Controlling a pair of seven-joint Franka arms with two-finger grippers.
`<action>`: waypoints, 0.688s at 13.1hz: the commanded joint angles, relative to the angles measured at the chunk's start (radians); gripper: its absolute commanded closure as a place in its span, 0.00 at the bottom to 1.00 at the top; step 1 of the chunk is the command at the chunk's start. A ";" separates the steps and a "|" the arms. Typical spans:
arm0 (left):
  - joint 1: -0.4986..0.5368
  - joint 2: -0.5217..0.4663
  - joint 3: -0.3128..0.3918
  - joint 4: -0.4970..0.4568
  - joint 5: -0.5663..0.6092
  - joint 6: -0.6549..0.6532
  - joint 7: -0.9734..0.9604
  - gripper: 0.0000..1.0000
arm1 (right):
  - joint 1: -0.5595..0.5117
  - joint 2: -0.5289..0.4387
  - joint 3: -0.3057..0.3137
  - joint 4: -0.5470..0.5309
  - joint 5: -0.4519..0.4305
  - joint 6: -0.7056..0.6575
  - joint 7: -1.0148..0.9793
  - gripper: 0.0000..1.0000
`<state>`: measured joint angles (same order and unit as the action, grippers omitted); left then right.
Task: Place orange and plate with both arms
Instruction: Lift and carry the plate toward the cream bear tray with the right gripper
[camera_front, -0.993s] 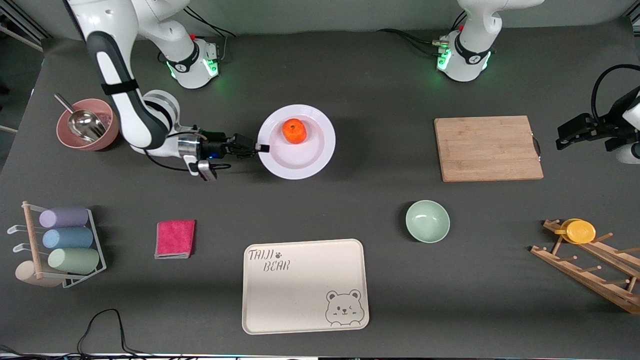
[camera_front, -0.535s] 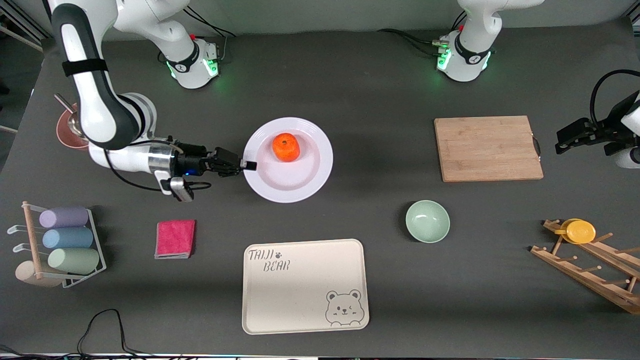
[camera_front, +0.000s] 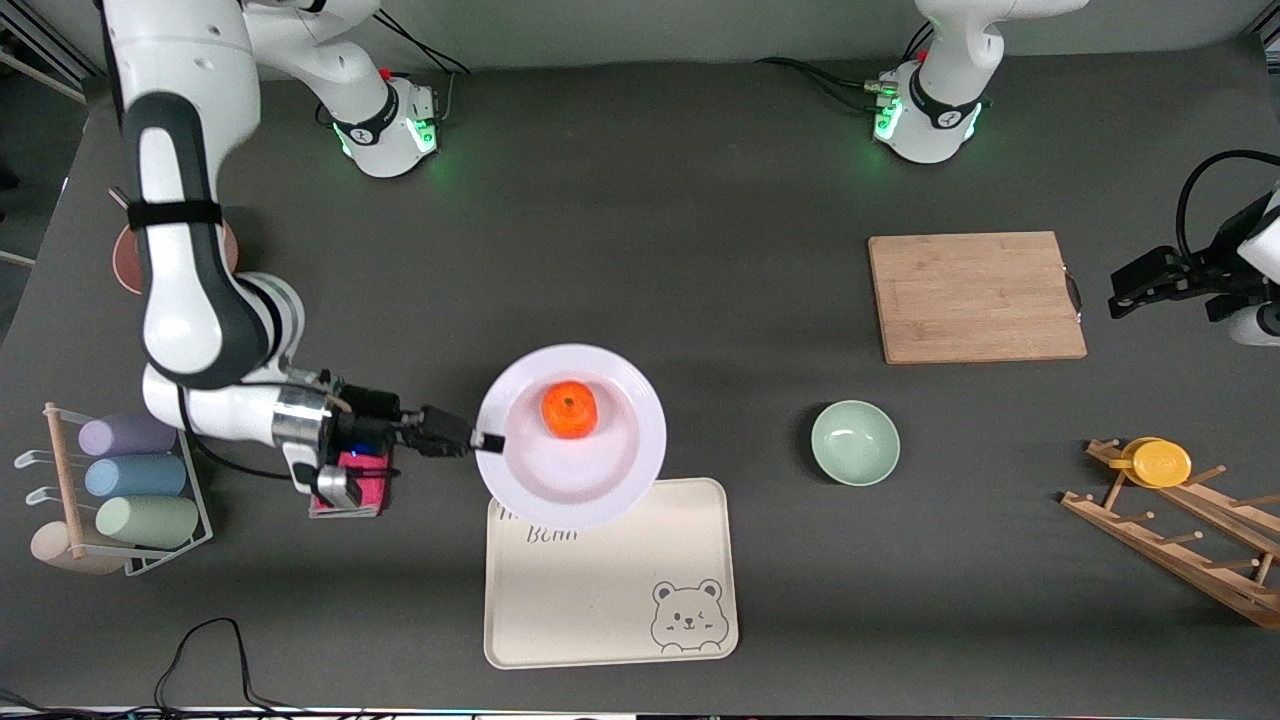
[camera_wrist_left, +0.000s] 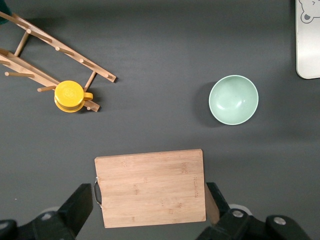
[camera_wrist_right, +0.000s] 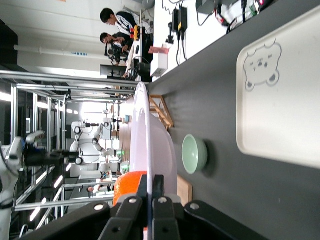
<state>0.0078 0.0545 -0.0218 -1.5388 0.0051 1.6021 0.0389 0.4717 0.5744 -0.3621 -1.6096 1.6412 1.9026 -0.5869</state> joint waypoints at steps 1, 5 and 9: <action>0.001 -0.018 -0.003 -0.014 0.001 0.012 0.013 0.00 | -0.022 0.204 -0.001 0.230 0.100 -0.025 0.053 1.00; 0.003 -0.018 -0.003 -0.015 -0.002 0.012 0.013 0.00 | -0.077 0.390 0.009 0.380 0.190 -0.026 0.050 1.00; 0.001 -0.016 -0.003 -0.015 -0.007 0.010 0.013 0.00 | -0.134 0.499 0.049 0.474 0.232 -0.011 0.039 1.00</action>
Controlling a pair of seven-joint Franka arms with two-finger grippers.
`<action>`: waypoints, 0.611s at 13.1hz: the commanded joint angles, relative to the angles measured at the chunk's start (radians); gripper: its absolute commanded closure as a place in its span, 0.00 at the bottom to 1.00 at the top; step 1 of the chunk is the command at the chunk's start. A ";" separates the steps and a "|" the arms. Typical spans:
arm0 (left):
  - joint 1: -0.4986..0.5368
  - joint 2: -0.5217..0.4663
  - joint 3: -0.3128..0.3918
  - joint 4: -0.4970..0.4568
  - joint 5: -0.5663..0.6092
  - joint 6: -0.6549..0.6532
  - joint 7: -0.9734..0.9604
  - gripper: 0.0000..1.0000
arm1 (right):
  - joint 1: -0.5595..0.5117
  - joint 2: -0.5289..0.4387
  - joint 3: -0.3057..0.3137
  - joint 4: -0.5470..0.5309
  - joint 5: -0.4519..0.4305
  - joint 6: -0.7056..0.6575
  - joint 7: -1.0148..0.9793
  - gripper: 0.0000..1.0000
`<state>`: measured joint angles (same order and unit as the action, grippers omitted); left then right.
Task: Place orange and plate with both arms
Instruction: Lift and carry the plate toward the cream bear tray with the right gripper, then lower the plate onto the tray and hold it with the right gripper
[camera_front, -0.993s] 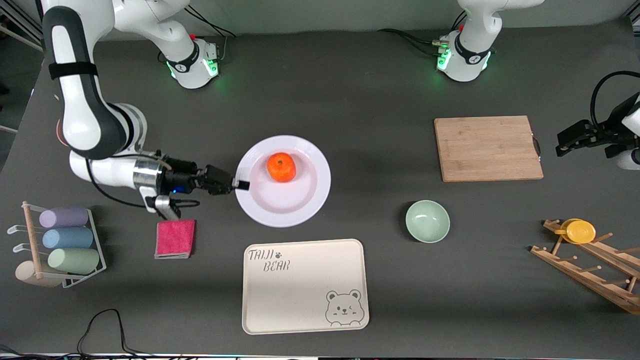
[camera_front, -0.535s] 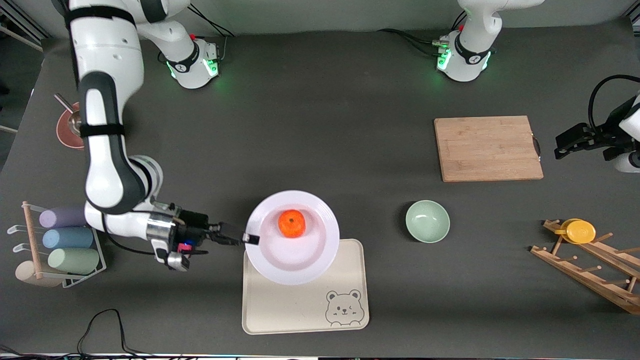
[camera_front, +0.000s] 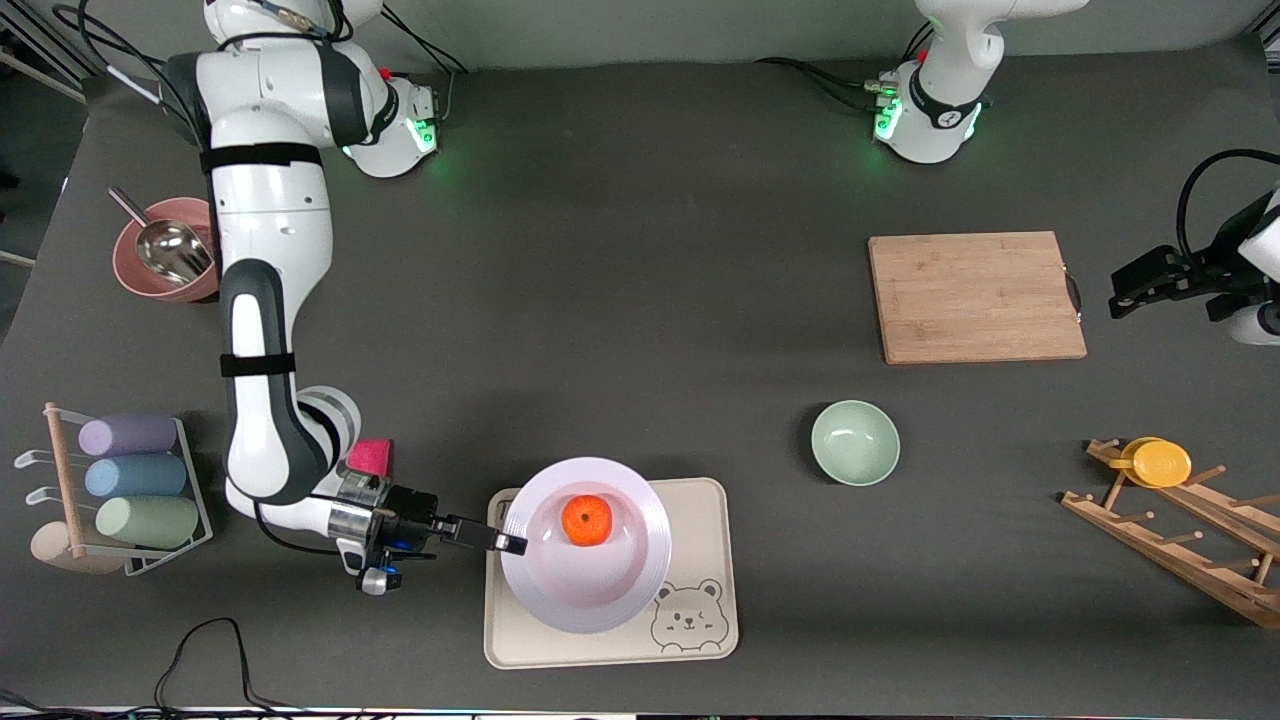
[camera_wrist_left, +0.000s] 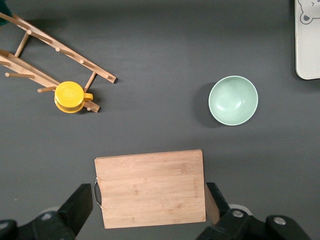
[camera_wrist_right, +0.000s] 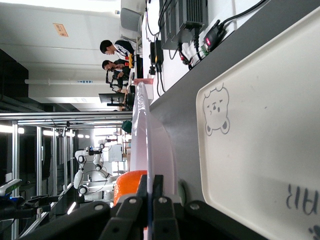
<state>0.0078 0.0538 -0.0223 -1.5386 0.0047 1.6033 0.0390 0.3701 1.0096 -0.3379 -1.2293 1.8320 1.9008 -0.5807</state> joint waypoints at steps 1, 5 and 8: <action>0.003 -0.015 -0.002 -0.015 -0.008 0.010 0.013 0.00 | -0.036 0.084 0.025 0.103 0.052 0.009 0.018 1.00; 0.001 -0.017 -0.002 -0.015 -0.006 0.009 0.013 0.00 | -0.050 0.196 0.057 0.203 0.102 0.052 -0.027 1.00; 0.001 -0.017 -0.002 -0.015 -0.006 0.007 0.013 0.00 | -0.050 0.247 0.098 0.247 0.102 0.138 -0.088 1.00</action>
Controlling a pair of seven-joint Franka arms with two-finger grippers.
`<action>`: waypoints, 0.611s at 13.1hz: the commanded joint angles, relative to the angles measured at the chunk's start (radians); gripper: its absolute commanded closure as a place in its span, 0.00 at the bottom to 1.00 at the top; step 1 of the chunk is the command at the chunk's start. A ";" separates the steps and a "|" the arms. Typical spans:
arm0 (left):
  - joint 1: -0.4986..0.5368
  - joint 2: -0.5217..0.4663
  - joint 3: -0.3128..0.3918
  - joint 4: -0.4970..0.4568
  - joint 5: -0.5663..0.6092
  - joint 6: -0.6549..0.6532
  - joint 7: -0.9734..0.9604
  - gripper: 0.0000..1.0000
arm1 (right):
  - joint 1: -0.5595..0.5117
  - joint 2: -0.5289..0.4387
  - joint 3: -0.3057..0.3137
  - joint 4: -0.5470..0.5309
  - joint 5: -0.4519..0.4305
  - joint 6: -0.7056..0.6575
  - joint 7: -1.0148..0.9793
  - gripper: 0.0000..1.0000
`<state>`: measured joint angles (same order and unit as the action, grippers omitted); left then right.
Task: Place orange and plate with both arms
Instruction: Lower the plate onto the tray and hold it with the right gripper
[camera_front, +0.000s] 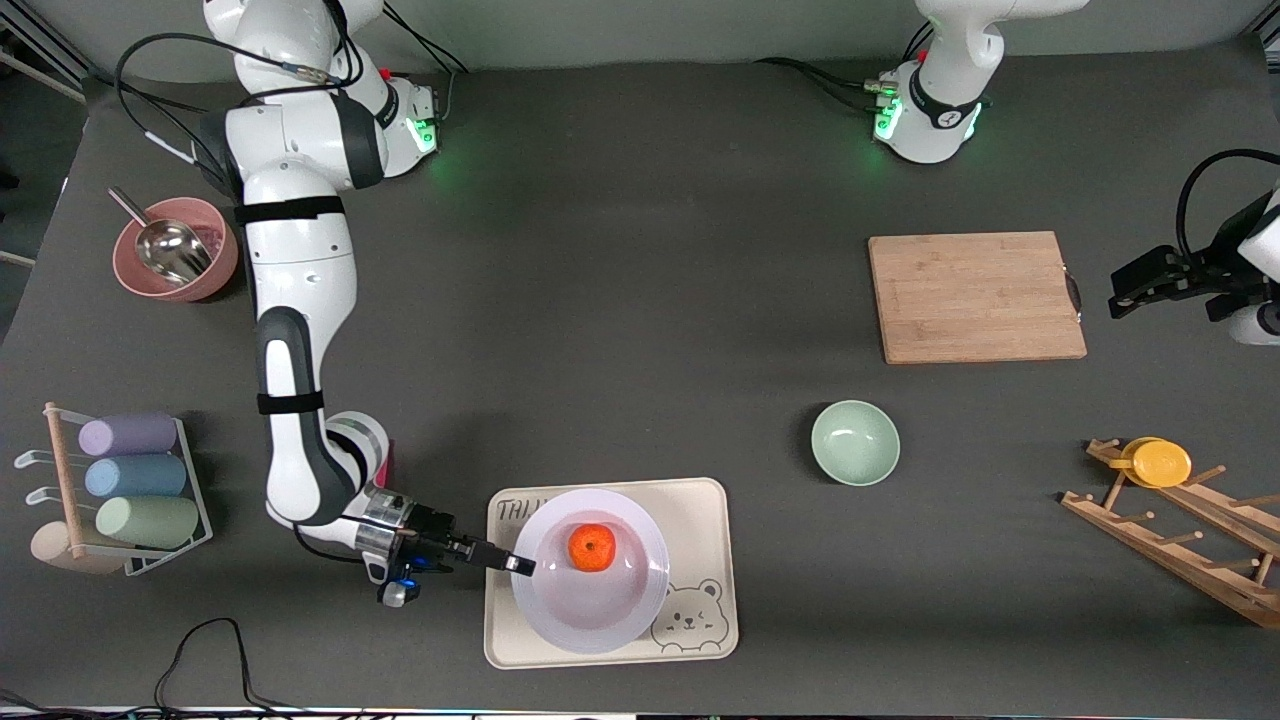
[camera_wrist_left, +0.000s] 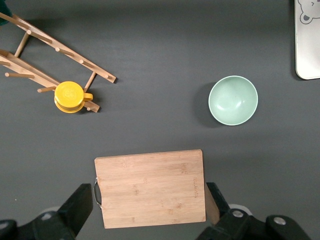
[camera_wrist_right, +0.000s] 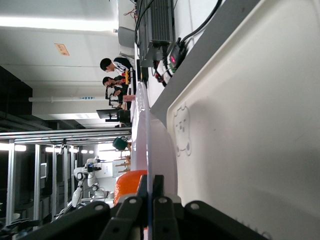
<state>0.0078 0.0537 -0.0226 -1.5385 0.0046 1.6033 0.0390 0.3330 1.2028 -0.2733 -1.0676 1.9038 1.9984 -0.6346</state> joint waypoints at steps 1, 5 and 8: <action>0.003 -0.015 -0.002 -0.015 -0.006 0.009 0.013 0.00 | -0.014 0.058 0.036 0.086 0.031 0.048 -0.037 1.00; 0.001 -0.014 -0.002 -0.015 -0.006 0.010 0.013 0.00 | -0.012 0.083 0.063 0.083 0.037 0.074 -0.140 1.00; 0.003 -0.012 -0.002 -0.015 -0.008 0.012 0.013 0.00 | -0.011 0.084 0.066 0.080 0.038 0.076 -0.143 1.00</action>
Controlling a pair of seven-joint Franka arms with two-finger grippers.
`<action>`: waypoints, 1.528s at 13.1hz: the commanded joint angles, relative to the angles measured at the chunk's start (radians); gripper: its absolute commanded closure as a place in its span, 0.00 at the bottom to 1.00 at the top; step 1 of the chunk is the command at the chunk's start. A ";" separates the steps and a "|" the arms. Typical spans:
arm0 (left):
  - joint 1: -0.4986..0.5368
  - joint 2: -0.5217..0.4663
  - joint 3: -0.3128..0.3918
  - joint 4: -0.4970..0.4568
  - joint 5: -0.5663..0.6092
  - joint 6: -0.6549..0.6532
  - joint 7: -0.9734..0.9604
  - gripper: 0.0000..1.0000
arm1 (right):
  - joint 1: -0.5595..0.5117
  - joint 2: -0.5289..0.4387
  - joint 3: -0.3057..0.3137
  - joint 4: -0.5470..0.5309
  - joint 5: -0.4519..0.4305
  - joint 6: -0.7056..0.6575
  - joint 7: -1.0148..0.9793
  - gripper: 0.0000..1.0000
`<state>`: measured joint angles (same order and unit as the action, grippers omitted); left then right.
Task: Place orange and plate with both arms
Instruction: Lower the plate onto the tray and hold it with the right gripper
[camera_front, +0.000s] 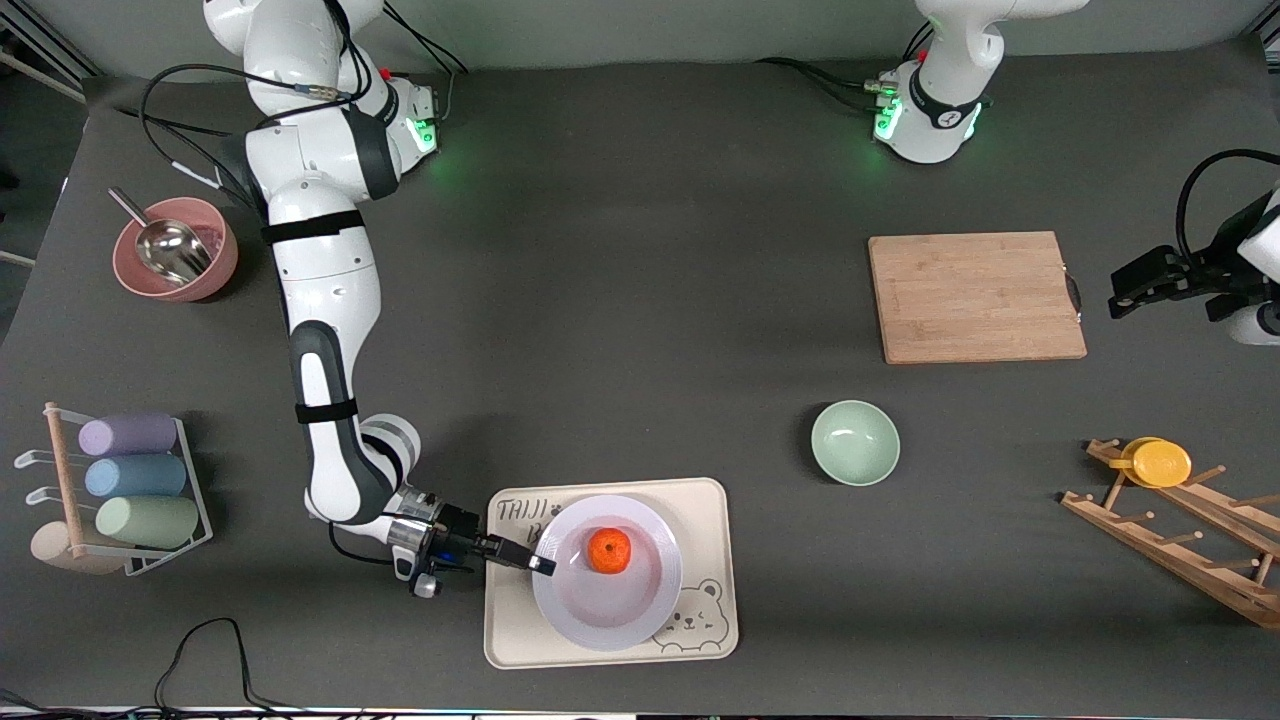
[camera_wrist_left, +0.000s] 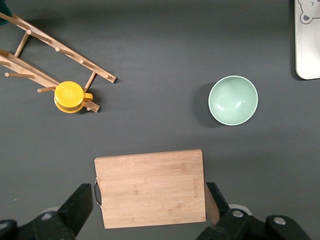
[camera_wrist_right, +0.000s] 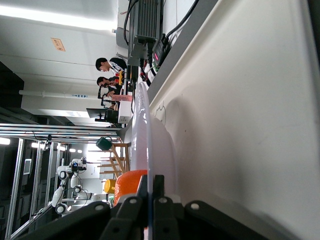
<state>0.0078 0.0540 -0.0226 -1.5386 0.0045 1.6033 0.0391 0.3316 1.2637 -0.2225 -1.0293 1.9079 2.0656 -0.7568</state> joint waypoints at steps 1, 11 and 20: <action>0.003 -0.013 -0.002 -0.015 -0.008 0.012 0.013 0.00 | -0.009 0.023 0.015 0.043 0.034 0.010 -0.021 1.00; 0.003 -0.013 -0.002 -0.015 -0.008 0.012 0.012 0.00 | -0.009 0.017 0.017 0.043 0.036 0.007 -0.013 0.55; 0.003 -0.014 -0.002 -0.015 -0.008 0.010 0.012 0.00 | -0.008 -0.098 0.009 -0.029 0.020 0.007 -0.003 0.00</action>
<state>0.0078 0.0540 -0.0226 -1.5386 0.0044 1.6033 0.0391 0.3246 1.2347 -0.2169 -0.9936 1.9242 2.0664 -0.7589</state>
